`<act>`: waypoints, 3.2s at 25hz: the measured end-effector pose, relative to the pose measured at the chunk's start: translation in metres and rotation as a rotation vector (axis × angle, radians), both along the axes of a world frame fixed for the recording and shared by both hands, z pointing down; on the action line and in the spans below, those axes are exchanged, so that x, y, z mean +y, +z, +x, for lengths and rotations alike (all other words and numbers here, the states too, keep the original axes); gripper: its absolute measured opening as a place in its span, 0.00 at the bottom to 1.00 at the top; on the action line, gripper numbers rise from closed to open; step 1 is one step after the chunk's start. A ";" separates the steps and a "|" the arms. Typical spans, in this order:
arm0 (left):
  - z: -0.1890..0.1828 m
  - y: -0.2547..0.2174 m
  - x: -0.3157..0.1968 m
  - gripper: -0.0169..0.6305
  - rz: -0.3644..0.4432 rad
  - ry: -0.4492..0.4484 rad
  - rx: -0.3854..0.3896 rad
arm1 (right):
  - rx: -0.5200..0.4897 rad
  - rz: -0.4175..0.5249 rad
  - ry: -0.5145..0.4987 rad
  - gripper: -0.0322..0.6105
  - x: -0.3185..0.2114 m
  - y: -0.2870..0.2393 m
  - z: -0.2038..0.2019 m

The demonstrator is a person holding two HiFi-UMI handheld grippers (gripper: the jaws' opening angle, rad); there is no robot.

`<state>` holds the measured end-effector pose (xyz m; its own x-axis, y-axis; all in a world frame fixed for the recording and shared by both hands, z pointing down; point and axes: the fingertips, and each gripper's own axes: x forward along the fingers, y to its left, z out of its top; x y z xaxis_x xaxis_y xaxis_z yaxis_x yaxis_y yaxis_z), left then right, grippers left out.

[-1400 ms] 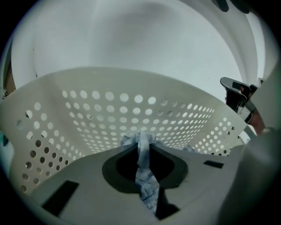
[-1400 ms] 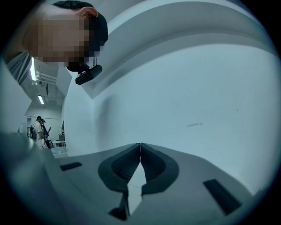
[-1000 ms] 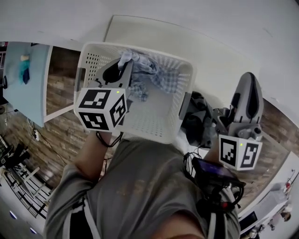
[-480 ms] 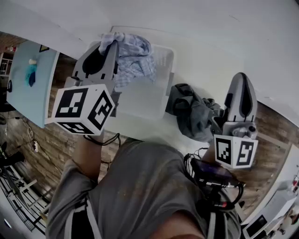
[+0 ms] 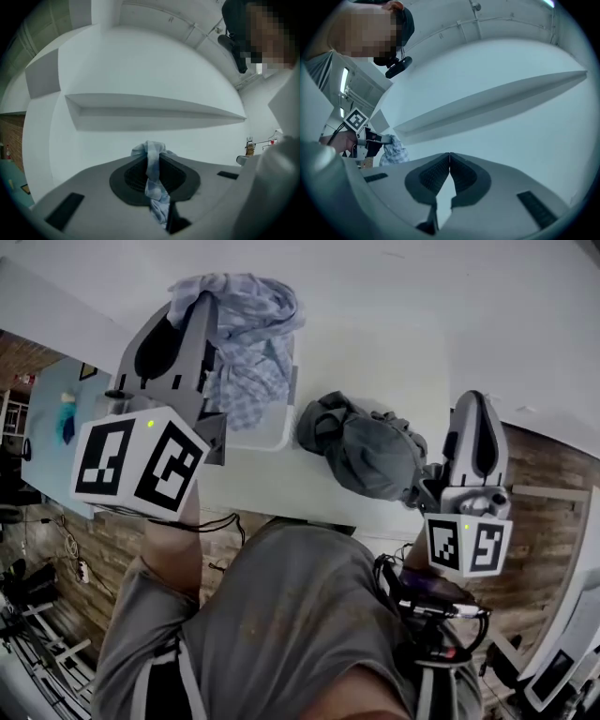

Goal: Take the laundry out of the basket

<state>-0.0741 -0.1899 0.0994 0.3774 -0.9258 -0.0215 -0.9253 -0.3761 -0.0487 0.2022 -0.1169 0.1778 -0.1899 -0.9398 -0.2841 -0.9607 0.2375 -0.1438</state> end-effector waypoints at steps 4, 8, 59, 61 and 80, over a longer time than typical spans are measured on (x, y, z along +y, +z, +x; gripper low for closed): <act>0.037 -0.028 0.014 0.09 0.056 0.052 0.026 | -0.008 0.011 0.046 0.06 0.024 -0.003 0.035; 0.075 -0.056 0.028 0.09 0.118 0.124 0.051 | -0.013 0.030 0.104 0.06 0.052 -0.009 0.067; 0.133 0.256 0.041 0.31 -0.324 0.074 -0.110 | 0.094 -0.156 0.002 0.06 0.038 0.039 0.053; 0.131 0.255 0.045 0.34 -0.337 0.068 -0.105 | 0.089 -0.147 -0.007 0.06 0.039 0.038 0.051; 0.073 0.171 0.100 0.20 -0.156 -0.113 0.036 | 0.119 -0.080 -0.240 0.06 0.039 0.031 -0.010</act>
<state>-0.0016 -0.0896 0.2702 0.2728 -0.9553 0.1141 -0.9621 -0.2705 0.0362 0.1917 -0.0779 0.2086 -0.4374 -0.8825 -0.1728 -0.8895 0.4528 -0.0609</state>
